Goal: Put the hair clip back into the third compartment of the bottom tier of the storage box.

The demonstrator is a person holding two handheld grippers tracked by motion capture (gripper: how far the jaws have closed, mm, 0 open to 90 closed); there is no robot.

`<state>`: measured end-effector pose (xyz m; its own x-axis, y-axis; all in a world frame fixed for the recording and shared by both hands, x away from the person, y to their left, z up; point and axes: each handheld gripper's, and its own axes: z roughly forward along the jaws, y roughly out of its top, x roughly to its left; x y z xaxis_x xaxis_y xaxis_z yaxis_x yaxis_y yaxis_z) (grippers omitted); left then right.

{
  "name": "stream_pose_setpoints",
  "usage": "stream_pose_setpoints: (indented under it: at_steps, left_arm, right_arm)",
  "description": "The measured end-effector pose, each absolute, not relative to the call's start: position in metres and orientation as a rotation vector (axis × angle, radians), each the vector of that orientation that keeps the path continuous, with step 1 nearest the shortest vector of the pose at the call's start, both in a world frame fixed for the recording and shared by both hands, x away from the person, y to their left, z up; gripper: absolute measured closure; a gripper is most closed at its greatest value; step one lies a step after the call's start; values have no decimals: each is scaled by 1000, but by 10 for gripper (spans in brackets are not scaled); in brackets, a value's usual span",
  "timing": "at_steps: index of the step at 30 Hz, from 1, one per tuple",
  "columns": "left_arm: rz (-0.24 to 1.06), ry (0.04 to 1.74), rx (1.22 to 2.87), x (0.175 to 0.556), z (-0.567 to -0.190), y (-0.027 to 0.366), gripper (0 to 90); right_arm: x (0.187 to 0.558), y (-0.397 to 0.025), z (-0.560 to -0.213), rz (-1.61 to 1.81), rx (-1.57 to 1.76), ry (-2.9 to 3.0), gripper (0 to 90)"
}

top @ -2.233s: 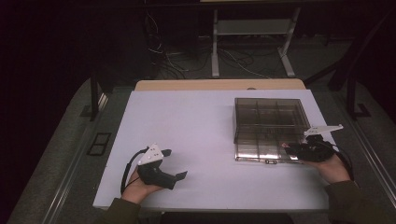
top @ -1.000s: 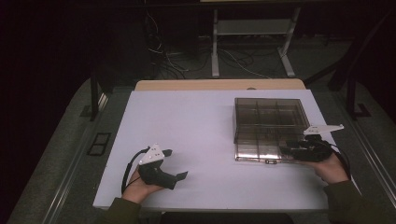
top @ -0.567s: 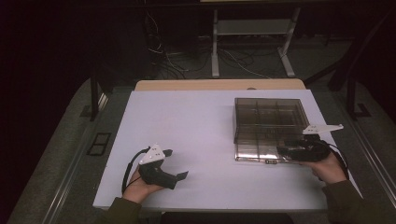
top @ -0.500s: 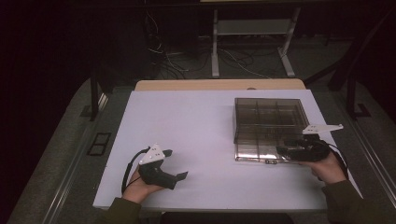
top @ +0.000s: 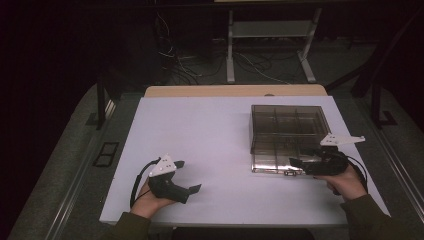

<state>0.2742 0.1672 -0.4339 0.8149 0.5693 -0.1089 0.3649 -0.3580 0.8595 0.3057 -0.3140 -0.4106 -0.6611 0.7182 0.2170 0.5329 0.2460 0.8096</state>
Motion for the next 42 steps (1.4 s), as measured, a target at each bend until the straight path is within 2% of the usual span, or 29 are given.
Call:
stream_pose_setpoints:
  at_steps: [7,12,16,42]
  left_arm:
    - [250,695,1984,274,-434,167,0]
    - [250,695,1981,274,-433,167,0]
    - [248,695,1981,274,-434,167,0]
    - [251,697,1976,274,-433,167,0]
  right_arm:
    - [300,-304,-411,1393,1153,2268,201]
    - [298,-298,-413,1383,1139,2262,184]
    - [293,-293,-415,1357,1114,2281,115]
    - [271,-290,-430,1348,1066,2310,95]
